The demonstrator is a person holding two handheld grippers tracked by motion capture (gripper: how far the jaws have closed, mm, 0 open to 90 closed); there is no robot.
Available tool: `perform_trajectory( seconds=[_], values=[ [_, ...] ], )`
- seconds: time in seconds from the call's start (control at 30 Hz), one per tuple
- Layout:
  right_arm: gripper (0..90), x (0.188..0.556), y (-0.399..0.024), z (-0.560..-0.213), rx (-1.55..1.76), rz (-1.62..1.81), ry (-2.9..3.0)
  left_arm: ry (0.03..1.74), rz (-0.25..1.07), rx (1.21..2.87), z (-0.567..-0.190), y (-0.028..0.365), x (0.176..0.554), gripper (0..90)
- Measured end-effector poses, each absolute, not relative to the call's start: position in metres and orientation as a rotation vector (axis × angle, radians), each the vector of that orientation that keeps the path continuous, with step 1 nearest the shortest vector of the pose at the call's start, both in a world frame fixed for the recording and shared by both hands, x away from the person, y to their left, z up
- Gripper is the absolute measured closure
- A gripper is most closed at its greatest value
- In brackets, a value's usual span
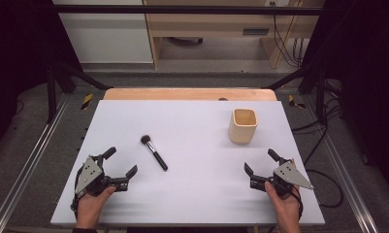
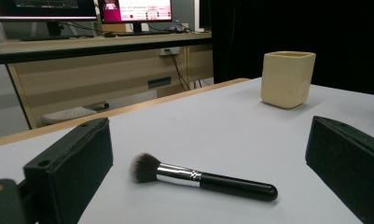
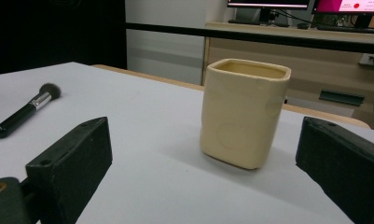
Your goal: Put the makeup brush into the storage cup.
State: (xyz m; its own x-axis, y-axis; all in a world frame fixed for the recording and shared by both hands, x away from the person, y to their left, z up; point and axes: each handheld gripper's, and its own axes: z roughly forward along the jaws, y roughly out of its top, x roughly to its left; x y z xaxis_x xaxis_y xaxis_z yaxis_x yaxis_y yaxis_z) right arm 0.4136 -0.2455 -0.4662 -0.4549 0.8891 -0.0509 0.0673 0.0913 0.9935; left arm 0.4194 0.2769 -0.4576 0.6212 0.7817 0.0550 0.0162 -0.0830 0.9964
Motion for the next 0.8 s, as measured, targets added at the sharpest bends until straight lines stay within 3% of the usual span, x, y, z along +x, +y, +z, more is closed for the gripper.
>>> perform_trajectory(
  seconds=[0.37, 0.8],
  values=[
    [4.0, 0.414, -0.237, -0.462, 0.975, 1.387, 1.697, 0.709, 0.738, 1.542, -0.458, 0.279, 0.419, 0.9],
    [4.0, 0.418, -0.196, -0.419, 0.949, 1.260, 1.952, 0.728, 0.737, 1.552, -0.461, 0.281, 0.420, 0.9]
  ],
)
